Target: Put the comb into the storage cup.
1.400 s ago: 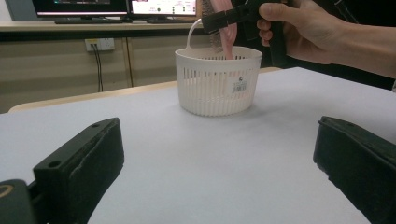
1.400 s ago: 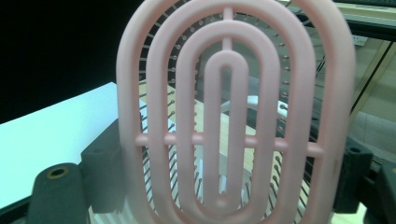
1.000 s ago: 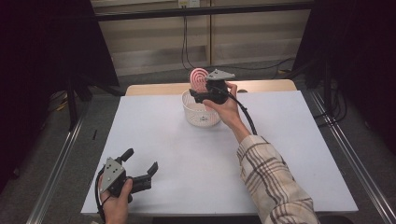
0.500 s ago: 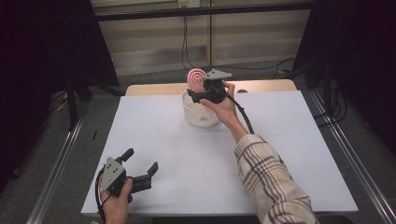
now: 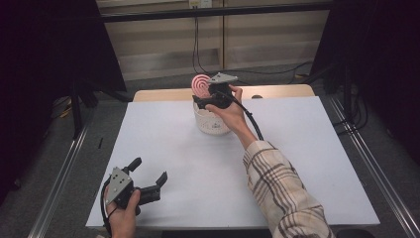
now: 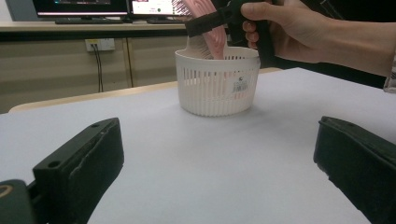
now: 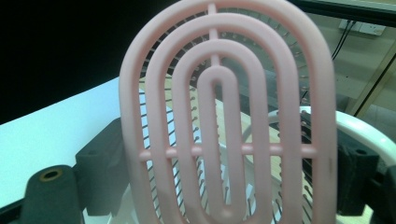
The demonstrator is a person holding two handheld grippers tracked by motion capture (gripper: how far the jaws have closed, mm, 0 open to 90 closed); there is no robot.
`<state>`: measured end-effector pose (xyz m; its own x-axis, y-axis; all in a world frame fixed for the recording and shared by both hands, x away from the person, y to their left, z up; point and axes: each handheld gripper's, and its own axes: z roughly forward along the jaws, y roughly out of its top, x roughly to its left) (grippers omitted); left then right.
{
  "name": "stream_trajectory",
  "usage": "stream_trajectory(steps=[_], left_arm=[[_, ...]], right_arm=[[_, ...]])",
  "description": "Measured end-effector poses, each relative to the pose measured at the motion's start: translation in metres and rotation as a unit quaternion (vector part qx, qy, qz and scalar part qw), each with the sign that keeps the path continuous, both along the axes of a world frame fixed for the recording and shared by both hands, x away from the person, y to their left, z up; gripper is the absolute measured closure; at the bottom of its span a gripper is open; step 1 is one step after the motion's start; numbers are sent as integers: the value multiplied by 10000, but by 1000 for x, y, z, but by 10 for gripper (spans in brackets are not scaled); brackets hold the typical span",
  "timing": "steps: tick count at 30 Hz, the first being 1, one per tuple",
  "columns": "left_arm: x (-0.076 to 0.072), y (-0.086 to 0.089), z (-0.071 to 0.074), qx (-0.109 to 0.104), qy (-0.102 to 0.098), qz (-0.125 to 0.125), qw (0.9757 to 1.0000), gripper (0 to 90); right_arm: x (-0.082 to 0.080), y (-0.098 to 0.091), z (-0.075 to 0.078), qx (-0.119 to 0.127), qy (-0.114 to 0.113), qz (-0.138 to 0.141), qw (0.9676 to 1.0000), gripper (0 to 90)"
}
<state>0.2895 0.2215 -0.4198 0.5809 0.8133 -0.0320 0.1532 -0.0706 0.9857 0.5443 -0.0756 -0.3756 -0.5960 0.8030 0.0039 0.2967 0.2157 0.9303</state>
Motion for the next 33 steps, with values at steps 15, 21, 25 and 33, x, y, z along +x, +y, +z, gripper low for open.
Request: stream_trajectory(steps=[15,21,25,33], left_arm=[[0,0,0,20,-27,-37,10000,16],[0,0,0,24,-29,-32,10000,16],[0,0,0,29,-27,-35,10000,16],[0,0,0,28,-33,-32,10000,16]], right_arm=[[3,11,0,-105,147,101,9998,161],[3,11,0,-73,175,130,9997,158],[3,12,0,-86,186,168,9996,154],[2,13,0,-161,162,197,9995,149]])
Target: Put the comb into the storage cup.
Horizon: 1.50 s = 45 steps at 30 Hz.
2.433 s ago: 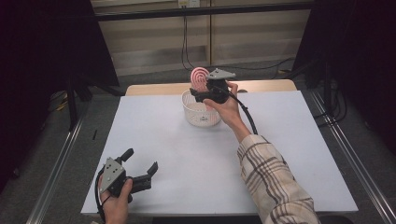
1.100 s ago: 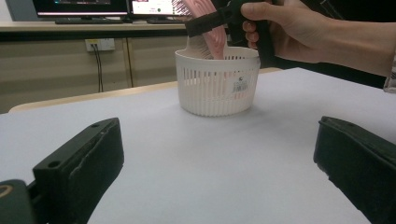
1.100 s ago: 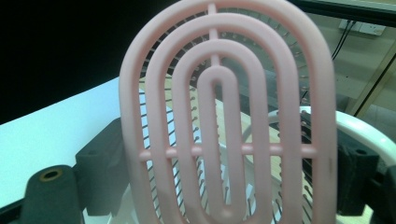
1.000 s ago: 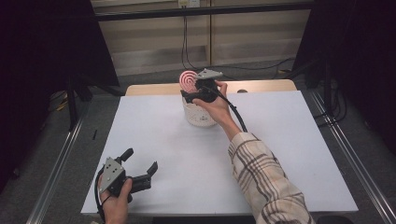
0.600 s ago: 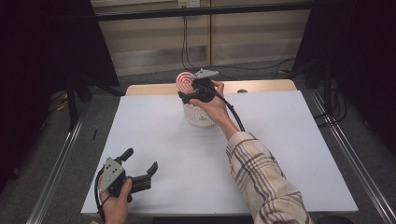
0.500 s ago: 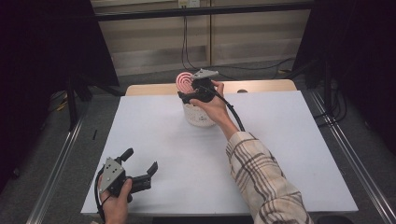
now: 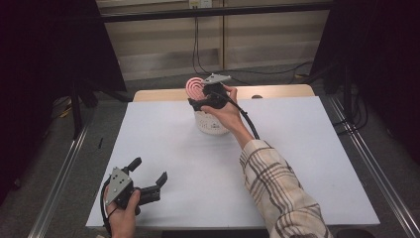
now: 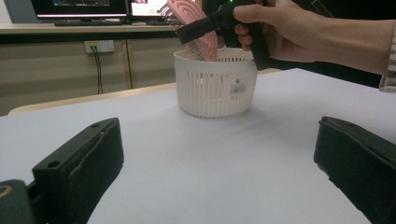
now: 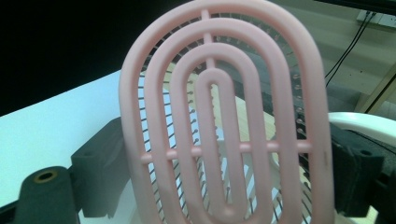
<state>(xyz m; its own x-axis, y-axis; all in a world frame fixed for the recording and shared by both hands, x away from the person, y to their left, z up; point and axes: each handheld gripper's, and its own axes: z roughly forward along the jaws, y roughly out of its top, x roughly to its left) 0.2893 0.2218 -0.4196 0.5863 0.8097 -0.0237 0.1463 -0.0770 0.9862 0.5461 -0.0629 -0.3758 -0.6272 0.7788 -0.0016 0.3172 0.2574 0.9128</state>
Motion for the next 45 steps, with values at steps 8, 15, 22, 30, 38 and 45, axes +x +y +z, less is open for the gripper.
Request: stream_trajectory(steps=[8,15,22,30,38,45], left_arm=[[0,0,0,-23,8,12,10000,16],[0,0,0,-20,8,2,10000,16],[0,-1,0,-21,9,-3,10000,16],[0,-1,-1,-2,25,29,10000,16],[1,-1,-1,8,43,58,10000,16],[1,-2,-2,24,88,82,9999,16]], right_arm=[[-2,0,2,-16,-47,-56,10000,137],[-2,-3,3,39,-4,-34,10000,138],[-6,-7,5,106,9,7,9999,116],[-13,-17,8,253,-76,-49,9996,94],[-20,-25,9,407,-169,-76,9990,51],[-26,-30,11,438,-305,-134,9985,44]])
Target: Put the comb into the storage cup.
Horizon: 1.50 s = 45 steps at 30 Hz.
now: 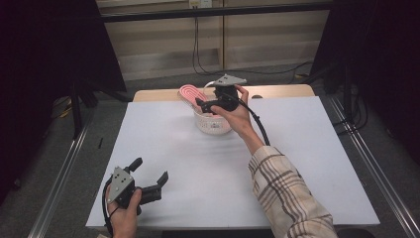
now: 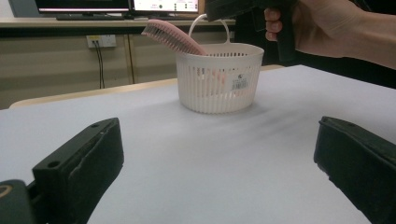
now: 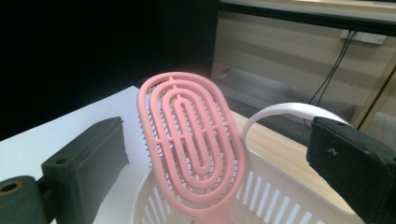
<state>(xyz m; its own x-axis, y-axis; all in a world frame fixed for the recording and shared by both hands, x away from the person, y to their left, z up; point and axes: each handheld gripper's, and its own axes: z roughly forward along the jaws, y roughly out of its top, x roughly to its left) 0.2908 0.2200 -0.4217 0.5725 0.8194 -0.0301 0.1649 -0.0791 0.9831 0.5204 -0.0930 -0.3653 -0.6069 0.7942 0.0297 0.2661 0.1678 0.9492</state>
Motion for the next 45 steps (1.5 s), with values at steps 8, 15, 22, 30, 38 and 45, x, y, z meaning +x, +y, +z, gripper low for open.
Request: stream_trajectory(steps=[8,15,22,30,38,45], left_arm=[[0,2,0,-1,-11,56,10000,16],[0,2,-1,-3,-13,68,10000,16],[-2,3,0,-17,-40,102,9999,16],[-2,3,1,-17,-59,75,10000,16],[-2,3,1,-23,-60,83,9999,16],[-3,3,1,14,-91,82,9999,16]], right_arm=[[-5,-10,3,42,-64,-39,10000,42],[-10,-16,5,31,-147,-102,9998,28],[-15,-23,6,99,-218,-209,9995,27],[-26,-29,8,108,-340,-237,9991,27],[-33,-35,12,186,-407,-280,9986,27],[-44,-42,14,151,-481,-346,9981,27]])
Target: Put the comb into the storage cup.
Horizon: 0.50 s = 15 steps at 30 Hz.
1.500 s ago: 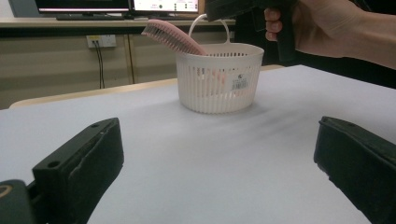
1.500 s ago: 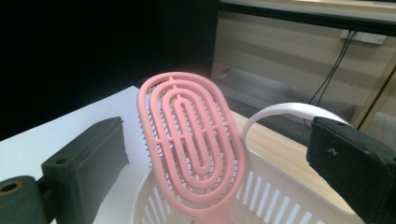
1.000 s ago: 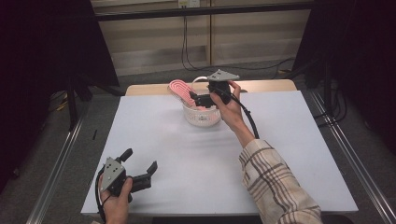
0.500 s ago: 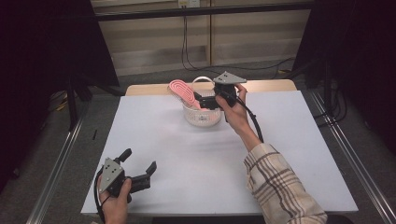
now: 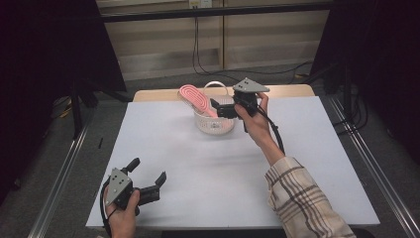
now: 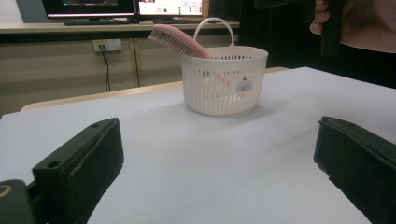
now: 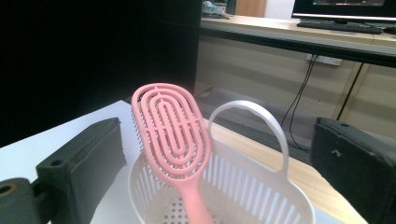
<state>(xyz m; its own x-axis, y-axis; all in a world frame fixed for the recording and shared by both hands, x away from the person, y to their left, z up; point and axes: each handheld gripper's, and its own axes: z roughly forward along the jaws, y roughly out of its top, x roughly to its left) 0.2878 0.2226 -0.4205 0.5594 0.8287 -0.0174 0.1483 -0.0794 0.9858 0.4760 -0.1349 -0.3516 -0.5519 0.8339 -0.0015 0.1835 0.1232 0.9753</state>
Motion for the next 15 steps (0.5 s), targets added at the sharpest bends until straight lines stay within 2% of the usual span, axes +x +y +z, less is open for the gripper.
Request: stream_trajectory(steps=[9,15], left_arm=[[0,0,0,-1,-3,-14,10000,16],[0,0,1,9,-17,-21,10000,16]], right_arm=[[-12,-11,-2,78,-11,-73,9999,0],[-20,-19,-2,14,-84,-196,9998,4]])
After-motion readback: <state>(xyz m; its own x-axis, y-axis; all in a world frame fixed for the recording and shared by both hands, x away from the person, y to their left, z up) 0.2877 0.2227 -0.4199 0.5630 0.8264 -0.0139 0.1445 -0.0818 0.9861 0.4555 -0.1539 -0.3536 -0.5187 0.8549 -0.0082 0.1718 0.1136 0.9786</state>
